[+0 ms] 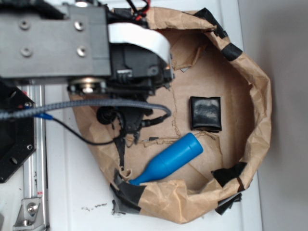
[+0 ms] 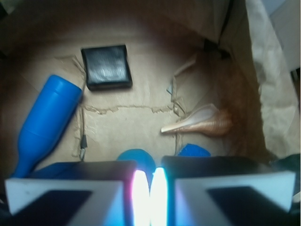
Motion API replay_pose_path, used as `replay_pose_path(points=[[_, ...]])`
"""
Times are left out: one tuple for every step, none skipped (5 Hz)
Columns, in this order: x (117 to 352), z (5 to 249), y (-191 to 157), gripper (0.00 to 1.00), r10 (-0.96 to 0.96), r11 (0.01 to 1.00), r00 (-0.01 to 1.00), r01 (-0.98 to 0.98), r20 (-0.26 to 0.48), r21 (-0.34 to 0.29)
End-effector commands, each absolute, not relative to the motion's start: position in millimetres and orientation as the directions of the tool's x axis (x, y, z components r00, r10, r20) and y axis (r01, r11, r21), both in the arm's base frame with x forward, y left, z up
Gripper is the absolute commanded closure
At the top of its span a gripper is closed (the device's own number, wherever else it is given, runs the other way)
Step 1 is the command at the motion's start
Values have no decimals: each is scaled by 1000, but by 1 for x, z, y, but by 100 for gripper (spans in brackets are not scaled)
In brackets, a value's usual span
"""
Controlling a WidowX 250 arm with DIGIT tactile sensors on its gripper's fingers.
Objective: Grab the blue sponge.
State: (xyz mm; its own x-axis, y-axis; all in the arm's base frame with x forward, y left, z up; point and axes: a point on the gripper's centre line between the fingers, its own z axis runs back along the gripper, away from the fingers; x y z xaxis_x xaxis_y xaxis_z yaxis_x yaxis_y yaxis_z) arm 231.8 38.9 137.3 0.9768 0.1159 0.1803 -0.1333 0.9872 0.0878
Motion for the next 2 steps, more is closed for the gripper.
replay_pose_path(points=[[230, 128, 55, 100, 124, 982, 975, -147, 185, 117], [221, 118, 71, 0, 281, 951, 943, -298, 177, 80]])
